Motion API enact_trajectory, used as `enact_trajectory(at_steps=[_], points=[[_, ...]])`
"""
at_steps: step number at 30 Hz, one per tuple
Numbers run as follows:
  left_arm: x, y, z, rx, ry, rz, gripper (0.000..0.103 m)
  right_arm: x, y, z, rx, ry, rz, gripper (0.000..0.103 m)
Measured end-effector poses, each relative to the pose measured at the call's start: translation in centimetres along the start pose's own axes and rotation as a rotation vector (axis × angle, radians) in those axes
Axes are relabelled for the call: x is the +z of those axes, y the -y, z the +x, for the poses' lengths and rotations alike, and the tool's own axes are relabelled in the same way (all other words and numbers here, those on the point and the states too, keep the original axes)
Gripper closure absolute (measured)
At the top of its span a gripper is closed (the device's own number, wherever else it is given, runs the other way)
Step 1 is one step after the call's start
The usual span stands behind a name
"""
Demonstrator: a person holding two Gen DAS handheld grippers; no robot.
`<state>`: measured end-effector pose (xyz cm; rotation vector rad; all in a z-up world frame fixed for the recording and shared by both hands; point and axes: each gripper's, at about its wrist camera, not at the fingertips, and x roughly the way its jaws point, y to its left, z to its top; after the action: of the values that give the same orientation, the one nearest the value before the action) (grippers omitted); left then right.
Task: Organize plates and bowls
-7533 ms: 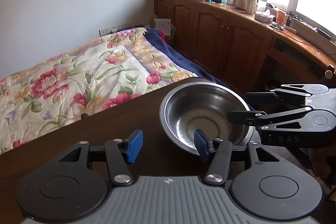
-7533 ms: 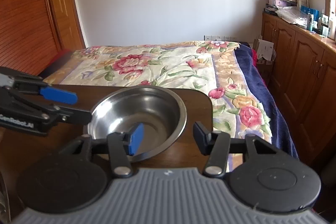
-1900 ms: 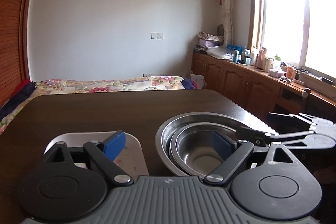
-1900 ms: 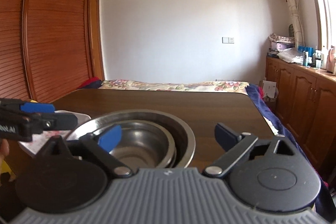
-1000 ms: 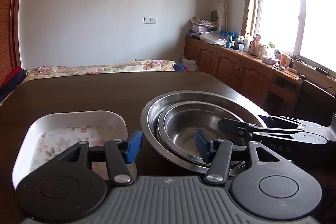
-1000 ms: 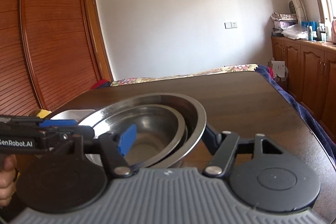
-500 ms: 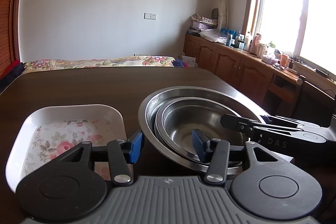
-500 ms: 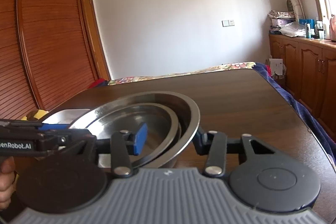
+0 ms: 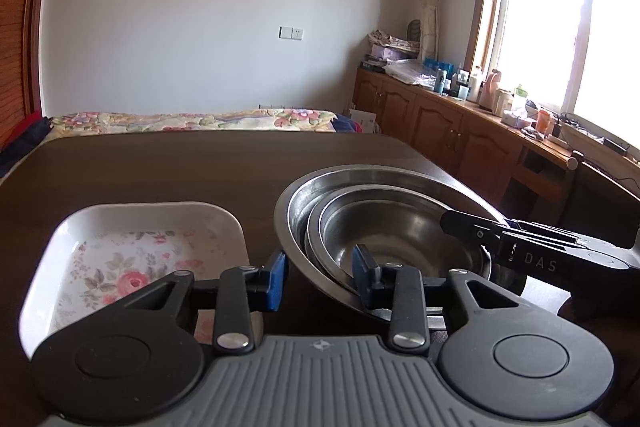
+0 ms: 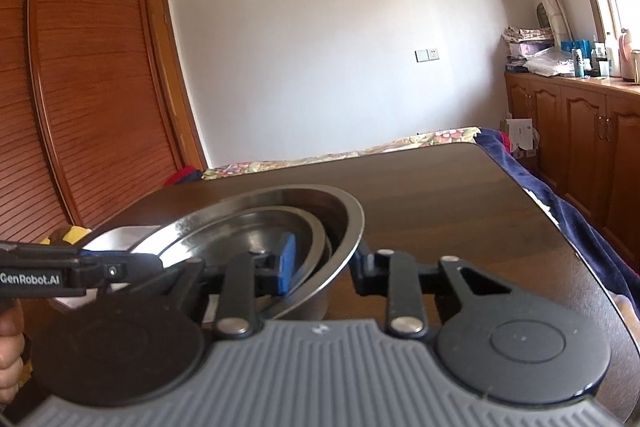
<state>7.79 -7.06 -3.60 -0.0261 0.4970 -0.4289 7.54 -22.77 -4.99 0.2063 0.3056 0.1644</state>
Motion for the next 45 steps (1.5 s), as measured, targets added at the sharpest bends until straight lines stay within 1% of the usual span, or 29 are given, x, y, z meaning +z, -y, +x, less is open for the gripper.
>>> enact_trajectory(at_steps=[7,24,45], points=[[0.5,-0.4,-1.3,0.014,0.044,0.004,0.04,0.8,-0.6,-0.3,0.03,0.022,-0.006,0.072],[1.4,-2.4,-3.9,0.077,0.091,-0.011,0.04,1.9,-3.1,0.9,0.104,0.035,-0.049,0.072],[0.6,-7.7,-6.9,0.184,0.11,-0.067,0.04,1.7,-8.5,3.1,0.205,-0.02,-0.132,0.072]])
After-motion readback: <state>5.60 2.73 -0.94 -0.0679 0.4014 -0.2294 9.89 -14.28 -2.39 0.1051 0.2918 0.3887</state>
